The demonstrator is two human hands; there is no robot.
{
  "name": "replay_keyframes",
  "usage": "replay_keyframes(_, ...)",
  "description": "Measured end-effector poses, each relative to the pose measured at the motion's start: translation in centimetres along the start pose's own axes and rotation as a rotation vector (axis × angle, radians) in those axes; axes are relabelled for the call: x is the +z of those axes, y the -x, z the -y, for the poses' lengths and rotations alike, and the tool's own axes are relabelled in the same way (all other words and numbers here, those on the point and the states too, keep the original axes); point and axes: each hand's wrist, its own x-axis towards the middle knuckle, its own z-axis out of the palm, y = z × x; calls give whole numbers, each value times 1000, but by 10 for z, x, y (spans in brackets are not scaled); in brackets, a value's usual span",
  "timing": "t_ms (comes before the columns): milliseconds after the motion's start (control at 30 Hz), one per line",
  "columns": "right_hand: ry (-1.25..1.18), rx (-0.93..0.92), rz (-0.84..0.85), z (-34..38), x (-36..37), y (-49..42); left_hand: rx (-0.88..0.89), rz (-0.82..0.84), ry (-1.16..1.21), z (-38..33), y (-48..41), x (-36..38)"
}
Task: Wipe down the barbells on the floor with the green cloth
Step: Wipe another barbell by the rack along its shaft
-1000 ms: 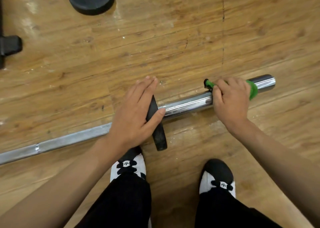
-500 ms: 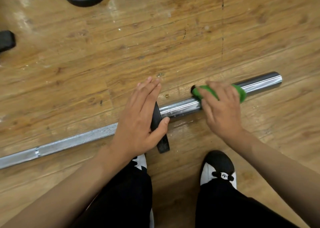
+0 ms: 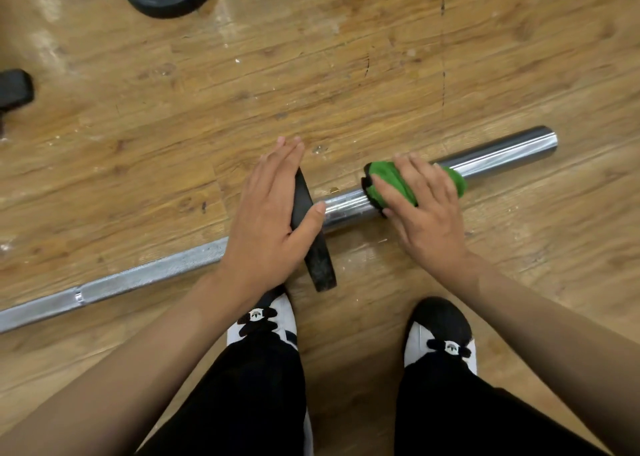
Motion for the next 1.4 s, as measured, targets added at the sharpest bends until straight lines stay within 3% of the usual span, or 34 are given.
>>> replay_keyframes(133, -59, 327, -46, 35, 2, -16, -25, -34, -4, 3, -17, -5)
replay_keyframes(200, -104, 252, -22, 68, 12, -26, 42, -39, -131, 4, -21, -7)
replay_keyframes(267, -144, 52, -15, 79, 18, -27, 146, -40, -278, 1, -14, -6)
replay_keyframes(367, -39, -124, -78, 38, 19, -27, 165, -56, -335, -3, -8, -3)
replay_keyframes(467, 22, 5, -89, 7, 16, -25, 105, -43, -315, 2, -19, -6)
replay_keyframes(600, -65, 243, -88, 47, 24, -43, 31, -25, -274, 8, -47, -14)
replay_keyframes(700, -103, -27, -44, 68, 36, -57, -16, -45, -378, 9, -56, -17)
replay_keyframes(800, 8, -215, -46, 19, 35, -65, -18, -66, -448, 1, -44, -11)
replay_keyframes(933, 37, 14, -65, -31, 26, -62, -81, -105, -394, 6, -50, -8)
replay_keyframes(1033, -4, 232, -85, 11, 32, -76, -116, -115, -360, 13, -72, -13)
replay_keyframes(1133, -93, 46, -32, 60, 48, -84, -130, -100, -368, 18, -84, -18)
replay_keyframes(1267, 2, -163, -54, 9, 50, -97, -102, -101, -370, 19, -82, -17)
replay_keyframes(1400, 30, 69, -69, -41, 39, -104, -127, -145, -355, 22, -87, -16)
